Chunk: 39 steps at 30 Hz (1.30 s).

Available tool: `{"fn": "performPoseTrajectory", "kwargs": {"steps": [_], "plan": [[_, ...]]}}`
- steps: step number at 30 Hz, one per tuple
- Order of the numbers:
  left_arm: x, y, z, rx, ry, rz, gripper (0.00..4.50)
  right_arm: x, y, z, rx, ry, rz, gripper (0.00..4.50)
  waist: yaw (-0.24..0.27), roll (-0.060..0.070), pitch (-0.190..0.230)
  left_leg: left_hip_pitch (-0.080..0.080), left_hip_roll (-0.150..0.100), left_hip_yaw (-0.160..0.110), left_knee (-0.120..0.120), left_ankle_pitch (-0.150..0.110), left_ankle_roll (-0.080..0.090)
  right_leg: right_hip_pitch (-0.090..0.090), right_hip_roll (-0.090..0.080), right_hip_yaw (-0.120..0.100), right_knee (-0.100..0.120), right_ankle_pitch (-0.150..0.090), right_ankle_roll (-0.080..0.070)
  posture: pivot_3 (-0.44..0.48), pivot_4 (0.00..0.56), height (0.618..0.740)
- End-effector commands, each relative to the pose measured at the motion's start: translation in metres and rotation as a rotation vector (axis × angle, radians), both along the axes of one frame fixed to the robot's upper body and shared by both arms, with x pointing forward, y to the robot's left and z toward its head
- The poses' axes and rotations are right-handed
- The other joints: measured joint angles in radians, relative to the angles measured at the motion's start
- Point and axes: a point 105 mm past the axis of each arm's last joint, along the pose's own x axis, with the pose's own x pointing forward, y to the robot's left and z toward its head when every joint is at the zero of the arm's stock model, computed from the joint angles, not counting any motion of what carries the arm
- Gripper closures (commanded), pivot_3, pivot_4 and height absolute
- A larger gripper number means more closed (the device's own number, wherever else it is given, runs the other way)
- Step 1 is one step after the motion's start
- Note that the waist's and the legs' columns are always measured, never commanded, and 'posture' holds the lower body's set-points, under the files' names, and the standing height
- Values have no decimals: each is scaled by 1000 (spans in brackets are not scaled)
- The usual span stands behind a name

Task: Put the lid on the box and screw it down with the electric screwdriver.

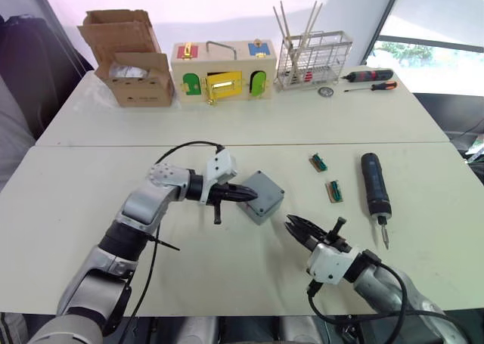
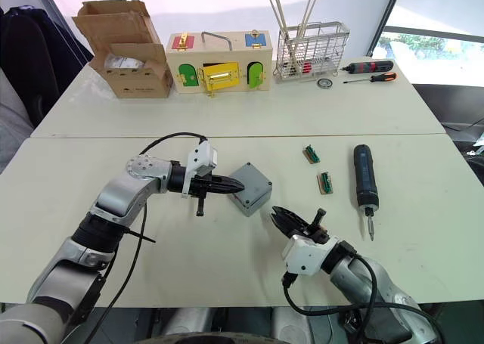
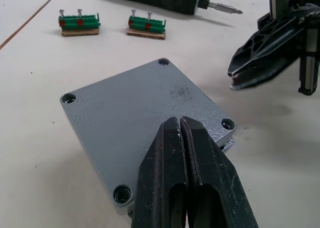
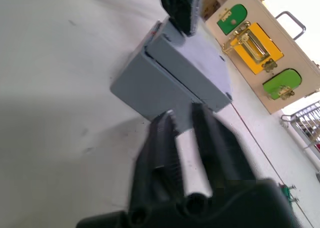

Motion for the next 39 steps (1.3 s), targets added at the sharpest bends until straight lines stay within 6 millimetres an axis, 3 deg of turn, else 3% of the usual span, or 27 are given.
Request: {"fn": "performPoseTrajectory", "kwargs": {"steps": [1,6,10,13,15,21,26,39], "plan": [[-6,0,29,-90,-46,-23,4500,5,-4,7,10,-10,-4,4461,0,0,2,0,0,0,0,0,0,0,0,0,0,0,0,0,150,730],[-14,4,65,-170,-40,-50,4500,9,-7,14,171,103,-34,4461,0,1,5,0,1,0,0,0,0,0,0,0,0,0,0,0,150,730],[20,22,92,-260,-29,118,4500,17,-2,39,549,290,-111,4461,0,1,6,0,1,-1,0,0,0,0,0,0,0,0,0,0,150,730],[51,37,80,-223,-25,263,4500,15,8,44,697,458,-106,4461,0,2,6,0,1,-2,0,0,0,0,0,0,0,0,0,0,150,730],[62,43,69,-213,11,292,4500,12,16,45,758,575,-80,4461,0,2,6,0,0,-2,0,0,0,-1,0,0,0,0,0,0,150,730],[60,39,29,-106,90,199,4500,11,12,38,850,838,-169,4461,4,2,7,-10,0,-2,2,1,-1,-9,0,-1,1,0,0,0,150,730],[59,35,10,-60,118,167,4500,1,14,36,837,892,-189,4461,5,2,7,-15,0,-2,2,1,-1,-16,0,-1,3,0,0,0,150,730],[42,18,2,-62,136,81,4500,10,14,48,861,850,-208,4461,-1,2,7,-16,0,-1,2,1,-1,-16,0,-1,3,0,0,0,150,730]]}}
